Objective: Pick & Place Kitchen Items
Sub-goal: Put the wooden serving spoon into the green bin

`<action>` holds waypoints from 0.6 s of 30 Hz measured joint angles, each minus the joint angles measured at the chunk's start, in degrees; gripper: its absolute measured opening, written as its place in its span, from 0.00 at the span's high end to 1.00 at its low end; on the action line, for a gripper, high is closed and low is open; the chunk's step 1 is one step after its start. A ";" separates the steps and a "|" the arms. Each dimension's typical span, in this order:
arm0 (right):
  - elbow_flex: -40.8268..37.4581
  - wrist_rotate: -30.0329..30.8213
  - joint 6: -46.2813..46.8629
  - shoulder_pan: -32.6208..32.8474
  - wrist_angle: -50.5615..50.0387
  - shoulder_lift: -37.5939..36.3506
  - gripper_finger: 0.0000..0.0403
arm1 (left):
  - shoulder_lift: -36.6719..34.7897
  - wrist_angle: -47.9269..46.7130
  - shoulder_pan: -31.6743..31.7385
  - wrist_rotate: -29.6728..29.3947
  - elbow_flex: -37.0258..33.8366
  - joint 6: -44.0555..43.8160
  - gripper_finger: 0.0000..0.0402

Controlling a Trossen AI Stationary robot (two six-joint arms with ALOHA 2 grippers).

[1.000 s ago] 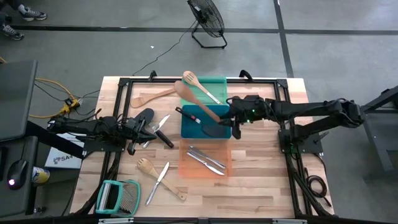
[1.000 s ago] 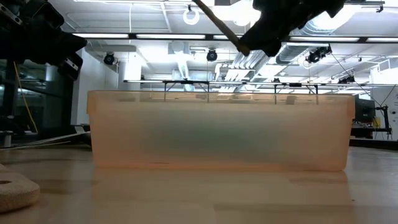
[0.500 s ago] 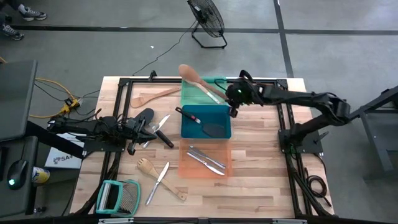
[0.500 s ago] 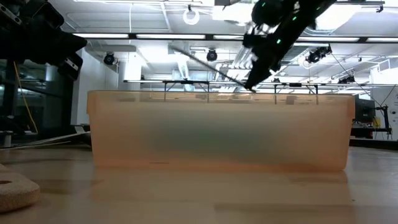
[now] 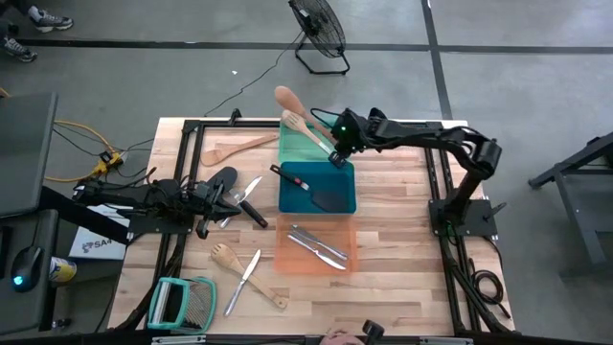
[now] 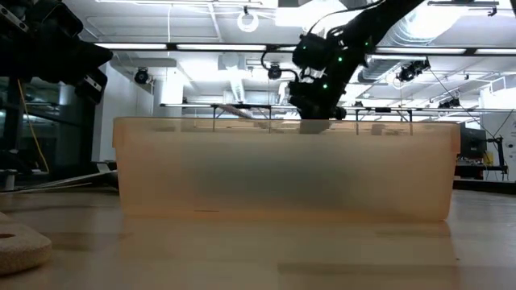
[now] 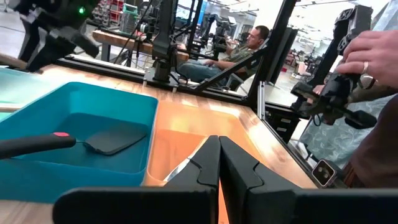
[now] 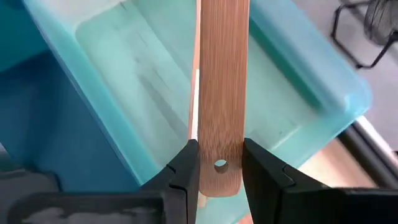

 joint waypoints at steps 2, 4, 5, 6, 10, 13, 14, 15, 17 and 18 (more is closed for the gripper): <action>0.02 0.07 1.18 -0.02 -0.17 1.05 0.79 | 0.00 0.00 0.00 0.00 0.00 0.00 1.00; 0.02 -0.02 1.79 -0.02 -0.78 1.78 0.79 | -0.02 0.00 -0.01 0.00 0.00 0.00 1.00; 0.02 0.02 2.38 -0.02 -1.66 1.91 0.79 | -0.01 0.00 -0.02 0.00 0.00 0.00 1.00; 0.02 0.15 2.59 -0.02 -2.37 2.05 0.79 | -0.02 0.00 -0.01 0.00 0.00 0.00 1.00; 0.02 0.08 2.71 0.02 -3.95 2.18 0.79 | -0.02 0.00 -0.02 0.00 0.00 0.00 1.00; 0.02 0.15 2.69 0.02 -4.86 2.22 0.79 | -0.02 0.00 0.00 0.00 0.00 0.00 1.00; 0.02 0.20 2.66 0.05 -5.05 2.43 0.79 | -0.02 0.00 -0.01 0.00 0.00 0.00 1.00; 0.02 0.12 2.60 0.11 -5.18 2.57 0.79 | -0.02 0.00 -0.01 0.00 0.00 0.00 1.00; 0.02 -0.06 2.57 0.13 -5.73 2.71 0.79 | -0.01 0.00 -0.02 -0.01 0.00 0.00 1.00; 0.02 0.01 2.53 0.13 -5.92 2.71 0.79 | 0.00 0.00 0.00 0.00 0.00 0.00 1.00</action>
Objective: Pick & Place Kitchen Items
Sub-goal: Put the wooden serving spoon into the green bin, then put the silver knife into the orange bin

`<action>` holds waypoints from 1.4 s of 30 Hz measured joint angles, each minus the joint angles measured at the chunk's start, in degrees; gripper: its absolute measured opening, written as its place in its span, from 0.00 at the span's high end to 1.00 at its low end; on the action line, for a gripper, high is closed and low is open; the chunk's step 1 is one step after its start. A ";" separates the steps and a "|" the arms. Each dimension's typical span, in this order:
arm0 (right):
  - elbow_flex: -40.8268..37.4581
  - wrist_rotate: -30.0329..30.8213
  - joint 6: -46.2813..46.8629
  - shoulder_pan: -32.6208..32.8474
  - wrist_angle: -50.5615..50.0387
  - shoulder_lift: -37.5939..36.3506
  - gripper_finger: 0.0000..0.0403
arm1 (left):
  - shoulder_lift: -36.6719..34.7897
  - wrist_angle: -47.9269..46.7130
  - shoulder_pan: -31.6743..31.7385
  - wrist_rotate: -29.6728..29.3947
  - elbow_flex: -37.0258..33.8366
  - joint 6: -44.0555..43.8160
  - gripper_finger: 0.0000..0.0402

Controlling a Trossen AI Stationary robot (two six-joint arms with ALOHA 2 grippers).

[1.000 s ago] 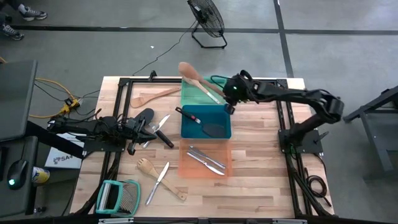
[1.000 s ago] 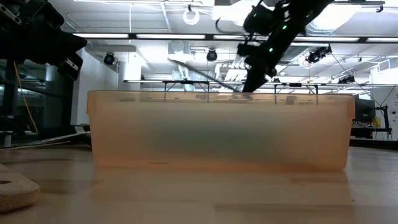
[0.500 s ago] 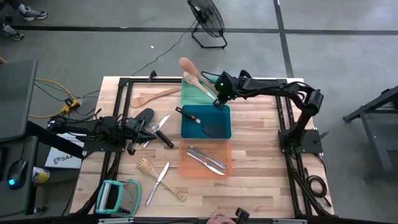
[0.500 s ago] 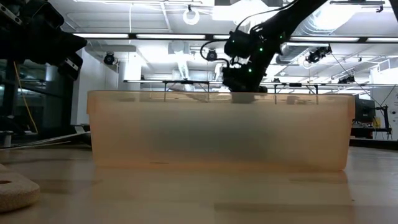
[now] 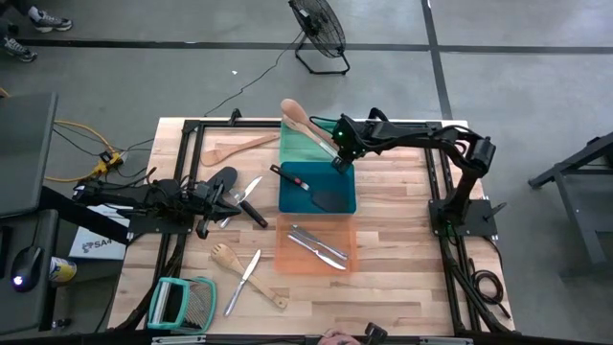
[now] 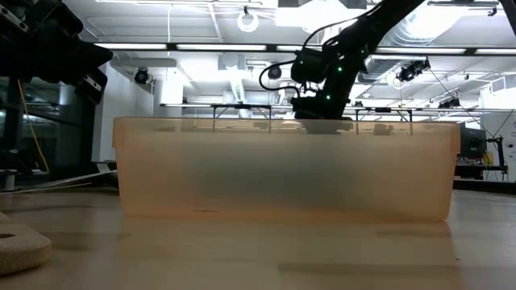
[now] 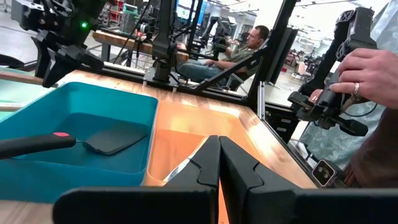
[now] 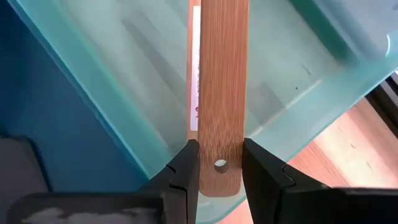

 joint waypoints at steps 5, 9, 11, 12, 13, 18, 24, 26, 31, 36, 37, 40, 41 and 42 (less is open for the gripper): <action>0.00 0.14 -0.02 0.00 -0.10 0.00 0.79 | 0.00 0.00 0.00 0.00 0.00 0.00 1.00; 0.00 0.16 0.09 0.00 -0.13 0.00 0.79 | -0.01 0.00 0.00 -0.01 0.00 0.00 1.00; 0.00 0.47 0.13 0.00 -0.13 0.00 0.77 | -0.01 0.00 0.00 0.00 0.00 0.00 1.00; 0.00 0.57 0.14 0.00 -0.11 0.00 0.74 | -0.01 0.00 -0.02 0.00 0.00 0.00 1.00; 0.00 0.59 0.13 0.00 -0.11 0.00 0.70 | 0.00 0.00 0.00 -0.01 0.00 0.00 1.00; 0.00 0.66 0.16 0.00 -0.09 0.00 0.62 | -0.02 0.00 -0.01 -0.01 0.00 0.00 1.00; 0.00 0.44 0.17 0.02 0.00 -0.17 0.64 | 0.00 0.00 -0.02 -0.02 0.00 0.00 1.00; -0.02 0.22 0.17 0.08 0.03 -0.91 0.63 | -0.01 0.00 0.00 0.00 0.00 0.00 1.00; -0.02 0.16 0.06 1.48 0.46 -4.22 0.63 | -0.01 0.00 -0.01 -0.02 0.00 0.00 1.00; -0.02 0.04 0.00 3.90 0.37 -7.38 0.63 | -0.02 0.00 -0.01 -0.01 0.00 0.00 1.00; -0.02 0.03 0.01 4.47 0.26 -7.89 0.63 | -0.02 0.00 -0.02 -0.02 0.00 0.00 1.00; -0.02 -0.03 0.00 6.21 -0.70 -9.32 0.63 | -0.02 0.00 0.00 -0.02 0.00 0.00 1.00; -0.02 -0.51 -0.01 6.78 -1.09 -9.92 0.63 | 0.00 0.00 -0.01 -0.02 0.00 0.00 1.00; -0.13 -1.40 -0.09 7.33 -1.37 -10.62 0.63 | -0.02 0.00 -0.02 0.00 0.00 0.00 1.00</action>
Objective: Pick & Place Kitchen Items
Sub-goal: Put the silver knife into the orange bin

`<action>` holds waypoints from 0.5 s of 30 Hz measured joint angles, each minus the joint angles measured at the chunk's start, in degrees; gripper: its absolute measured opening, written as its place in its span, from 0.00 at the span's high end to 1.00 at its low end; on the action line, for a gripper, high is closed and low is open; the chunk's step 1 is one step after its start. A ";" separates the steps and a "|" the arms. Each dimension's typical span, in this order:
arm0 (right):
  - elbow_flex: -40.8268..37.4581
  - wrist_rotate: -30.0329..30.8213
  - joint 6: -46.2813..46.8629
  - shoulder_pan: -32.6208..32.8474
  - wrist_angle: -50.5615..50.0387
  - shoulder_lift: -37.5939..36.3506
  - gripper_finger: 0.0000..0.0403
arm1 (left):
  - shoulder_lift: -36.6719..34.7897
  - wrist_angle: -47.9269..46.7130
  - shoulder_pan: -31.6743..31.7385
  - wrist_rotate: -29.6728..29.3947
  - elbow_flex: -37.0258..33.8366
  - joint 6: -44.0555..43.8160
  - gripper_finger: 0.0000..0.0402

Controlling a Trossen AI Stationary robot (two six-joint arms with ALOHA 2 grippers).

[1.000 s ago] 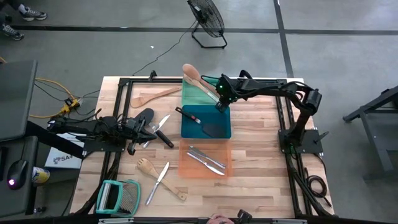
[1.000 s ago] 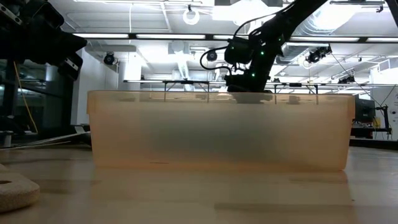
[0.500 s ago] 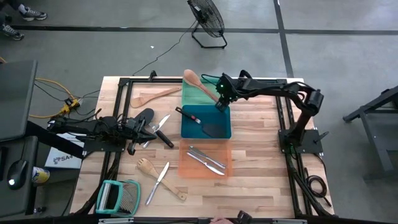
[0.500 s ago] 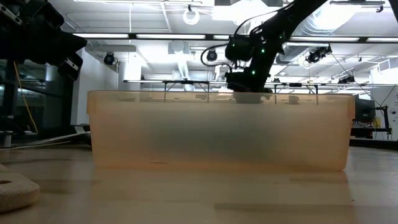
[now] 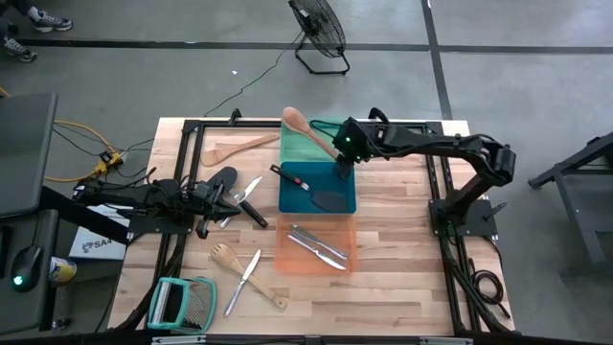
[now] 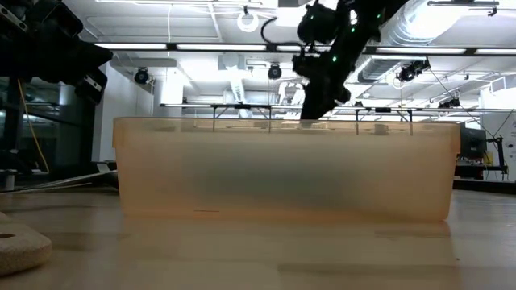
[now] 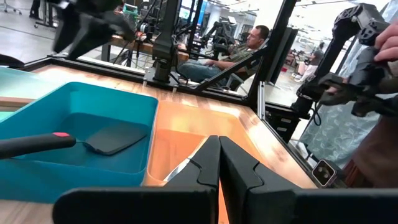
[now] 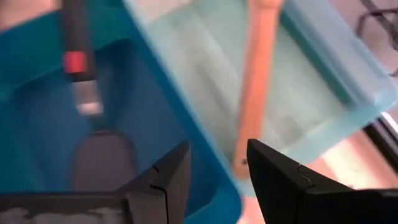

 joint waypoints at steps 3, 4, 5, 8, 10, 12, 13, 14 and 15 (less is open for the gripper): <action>-1.94 -3.08 -0.11 2.13 1.23 -2.52 0.63 | 0.01 0.00 0.02 -0.02 0.00 0.00 1.00; -3.33 -4.22 -0.13 2.85 1.98 -3.72 0.63 | 0.02 0.00 0.02 -0.02 0.00 0.00 1.00; -5.02 -5.19 -0.13 3.71 2.80 -5.07 0.63 | 0.01 0.00 0.00 -0.02 0.00 0.00 1.00; -9.57 -7.43 -0.16 6.57 5.13 -9.48 0.63 | 0.01 0.00 0.00 -0.02 0.00 0.00 1.00; -12.29 -8.47 -0.15 8.50 5.31 -12.67 0.63 | 0.02 0.00 0.02 -0.02 0.00 0.00 1.00; -14.88 -8.90 -0.05 10.66 5.33 -16.16 0.63 | 0.00 0.00 0.00 -0.02 0.00 0.00 1.00; -16.29 -8.92 0.29 11.85 5.43 -18.07 0.63 | 0.00 0.00 0.00 -0.02 0.00 -0.02 1.00; -17.77 -8.90 0.70 13.10 5.36 -20.07 0.63 | 0.00 0.00 0.02 -0.02 0.00 0.00 1.00; -19.19 -8.91 1.49 14.29 5.29 -22.03 0.63 | 0.00 0.00 0.00 -0.01 0.00 0.00 1.00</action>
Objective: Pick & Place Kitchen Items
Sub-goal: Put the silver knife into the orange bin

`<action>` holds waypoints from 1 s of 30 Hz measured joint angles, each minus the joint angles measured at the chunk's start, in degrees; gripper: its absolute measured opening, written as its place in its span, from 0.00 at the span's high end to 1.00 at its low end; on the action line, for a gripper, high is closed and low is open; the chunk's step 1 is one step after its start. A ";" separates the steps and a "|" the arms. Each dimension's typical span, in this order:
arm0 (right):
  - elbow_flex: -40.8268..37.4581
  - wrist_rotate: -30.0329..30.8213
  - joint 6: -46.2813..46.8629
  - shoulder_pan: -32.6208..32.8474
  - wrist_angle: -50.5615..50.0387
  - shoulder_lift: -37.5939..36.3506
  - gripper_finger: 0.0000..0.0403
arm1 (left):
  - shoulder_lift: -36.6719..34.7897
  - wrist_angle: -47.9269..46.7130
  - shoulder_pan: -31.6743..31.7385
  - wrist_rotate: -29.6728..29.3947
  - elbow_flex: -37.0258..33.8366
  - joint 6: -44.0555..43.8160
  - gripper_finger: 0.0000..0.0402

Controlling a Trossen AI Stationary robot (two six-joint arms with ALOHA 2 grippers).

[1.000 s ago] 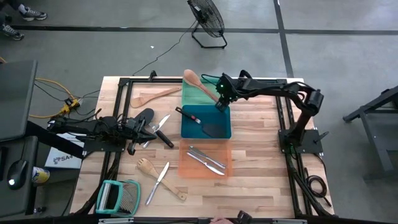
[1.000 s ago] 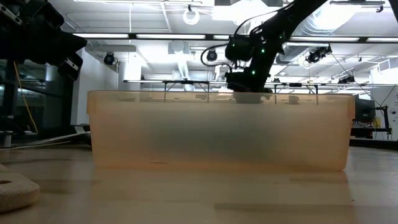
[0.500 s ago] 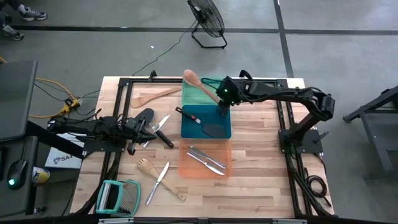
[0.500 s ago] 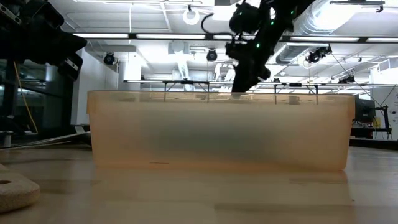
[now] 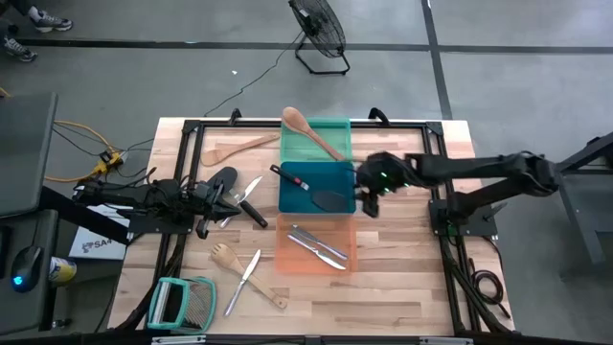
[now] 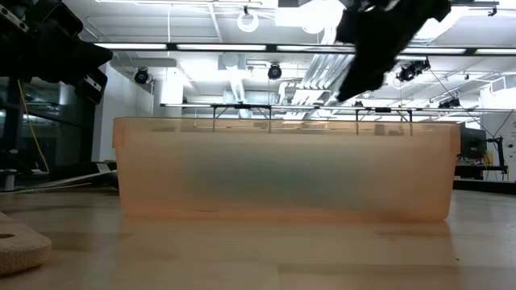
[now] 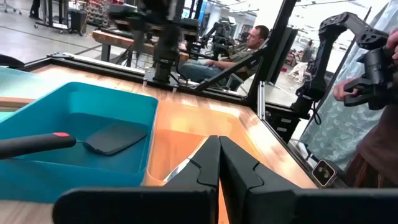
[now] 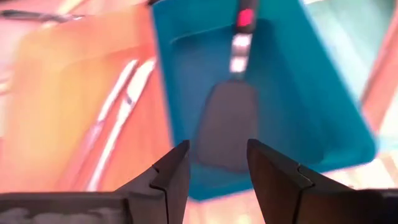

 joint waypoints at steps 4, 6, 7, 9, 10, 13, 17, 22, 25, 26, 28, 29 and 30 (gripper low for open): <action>-6.33 1.74 2.10 5.15 0.58 -8.18 0.63 | 0.00 0.00 0.02 -0.01 0.00 0.00 1.00; -9.22 3.69 0.49 7.12 0.56 -11.73 0.63 | 0.02 0.00 0.02 0.00 0.00 0.00 1.00; -10.54 4.21 -0.20 7.87 0.47 -13.41 0.63 | 0.00 0.00 0.01 -0.01 0.00 0.00 1.00; -12.76 4.63 0.25 9.18 0.61 -16.67 0.63 | 0.00 0.00 0.01 0.01 0.00 0.00 1.00; -13.84 4.63 1.43 9.75 0.77 -18.22 0.63 | 0.00 0.00 0.02 -0.01 0.00 0.00 1.00; -17.39 4.51 5.25 11.29 2.59 -22.76 0.63 | 0.00 0.00 0.00 -0.01 0.00 0.00 1.00; -24.29 2.90 5.83 12.84 11.02 -29.22 0.63 | 0.01 0.00 0.01 0.00 0.00 0.00 1.00; -32.92 2.85 5.84 13.26 22.39 -35.62 0.63 | 0.02 0.00 0.00 -0.01 0.00 0.00 1.00; -36.68 3.10 6.28 13.26 25.55 -39.01 0.63 | 0.01 0.00 0.02 -0.01 0.00 0.00 1.00; -37.44 3.16 6.38 13.22 25.54 -40.10 0.63 | 0.00 0.00 0.02 -0.01 0.00 0.00 1.00; -38.73 3.12 6.38 12.88 25.54 -42.37 0.63 | 0.00 0.00 0.02 -0.01 0.00 0.00 1.00; -39.21 3.12 6.35 12.73 25.50 -43.54 0.63 | 0.00 0.00 0.00 -0.01 0.00 0.00 1.00; -39.67 3.16 6.33 12.49 25.54 -44.75 0.63 | 0.02 0.00 0.02 0.00 0.00 0.00 1.00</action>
